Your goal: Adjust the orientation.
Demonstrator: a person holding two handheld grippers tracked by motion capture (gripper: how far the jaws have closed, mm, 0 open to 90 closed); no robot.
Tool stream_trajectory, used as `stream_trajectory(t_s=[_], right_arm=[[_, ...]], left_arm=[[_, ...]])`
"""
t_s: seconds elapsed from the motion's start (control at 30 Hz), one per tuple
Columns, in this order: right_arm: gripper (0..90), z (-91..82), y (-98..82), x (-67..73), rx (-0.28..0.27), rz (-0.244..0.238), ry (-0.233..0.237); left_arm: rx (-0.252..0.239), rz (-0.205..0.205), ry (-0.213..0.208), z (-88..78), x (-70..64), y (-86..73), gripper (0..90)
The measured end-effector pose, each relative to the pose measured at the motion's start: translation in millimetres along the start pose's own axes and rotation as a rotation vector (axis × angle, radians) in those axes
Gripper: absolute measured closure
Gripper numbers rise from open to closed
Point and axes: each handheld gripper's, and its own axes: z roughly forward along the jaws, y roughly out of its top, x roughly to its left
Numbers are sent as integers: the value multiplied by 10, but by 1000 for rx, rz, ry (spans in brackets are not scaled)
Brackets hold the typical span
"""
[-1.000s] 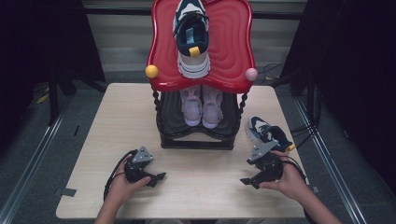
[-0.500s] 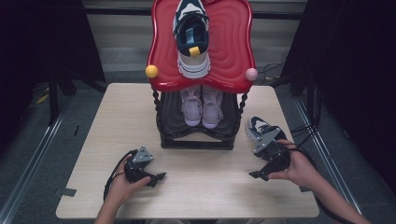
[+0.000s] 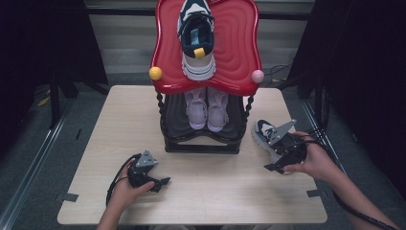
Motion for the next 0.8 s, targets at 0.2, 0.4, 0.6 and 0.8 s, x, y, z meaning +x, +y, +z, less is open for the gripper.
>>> stream_trajectory(t_s=[0.2, 0.4, 0.6, 0.8], right_arm=[[204, -79, -64, -172, 26, 14, -43], [217, -57, -134, -245, 62, 6, -72], [232, 18, -231, -272, 103, 1, -75], [273, 75, -327, -296, 139, 8, -77]], left_arm=[[-2, 3, -5, 5, 1, 1, 92], [-1, 3, -7, 5, 2, 1, 90], [0, 8, -4, 4, 5, 2, 89], [0, 7, -6, 4, 4, 2, 88]])
